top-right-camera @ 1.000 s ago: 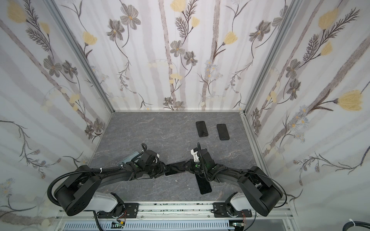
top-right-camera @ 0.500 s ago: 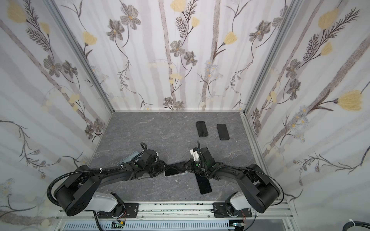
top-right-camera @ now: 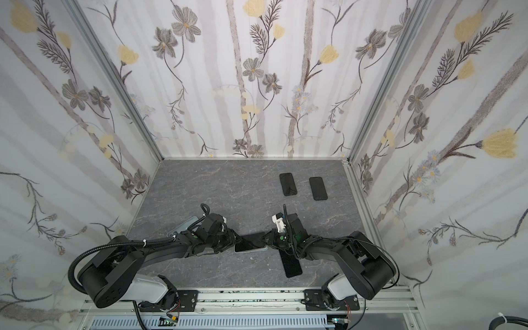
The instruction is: Put the phone into the phone case
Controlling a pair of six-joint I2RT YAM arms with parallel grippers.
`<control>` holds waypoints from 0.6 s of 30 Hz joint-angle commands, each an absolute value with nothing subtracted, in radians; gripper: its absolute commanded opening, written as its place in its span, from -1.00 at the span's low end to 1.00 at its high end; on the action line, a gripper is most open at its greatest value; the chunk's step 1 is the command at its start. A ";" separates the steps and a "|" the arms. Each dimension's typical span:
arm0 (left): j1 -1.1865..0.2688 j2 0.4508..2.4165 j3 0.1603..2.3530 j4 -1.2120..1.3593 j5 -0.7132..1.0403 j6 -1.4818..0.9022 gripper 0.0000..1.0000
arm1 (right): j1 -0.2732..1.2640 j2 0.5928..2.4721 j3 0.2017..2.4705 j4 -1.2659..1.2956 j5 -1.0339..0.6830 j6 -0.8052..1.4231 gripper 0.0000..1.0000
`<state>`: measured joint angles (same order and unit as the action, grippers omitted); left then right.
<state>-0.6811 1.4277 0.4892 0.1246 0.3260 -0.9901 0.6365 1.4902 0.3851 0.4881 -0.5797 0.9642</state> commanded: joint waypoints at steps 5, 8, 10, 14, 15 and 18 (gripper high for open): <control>-0.687 1.430 0.474 0.105 0.302 -0.981 -0.01 | 0.647 1.514 0.395 0.240 -0.456 0.934 -1.00; -0.687 1.422 0.464 0.105 0.286 -0.981 -0.01 | 0.659 1.502 0.442 0.161 -0.416 0.904 -0.87; -0.687 1.417 0.455 0.110 0.285 -0.985 -0.01 | 0.663 1.500 0.471 0.119 -0.401 0.884 -0.83; -0.687 1.416 0.450 0.112 0.284 -0.983 -0.01 | 0.666 1.499 0.508 0.068 -0.379 0.867 -0.73; -0.687 1.416 0.450 0.113 0.281 -0.982 -0.01 | 0.666 1.497 0.518 0.051 -0.370 0.861 -0.66; -0.688 1.414 0.451 0.112 0.275 -0.984 -0.01 | 0.670 1.490 0.539 0.009 -0.346 0.848 -0.55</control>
<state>-0.6842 1.4075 0.4587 0.1745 0.2958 -0.9901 0.6666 1.4899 0.5285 0.2035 -0.4675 0.8856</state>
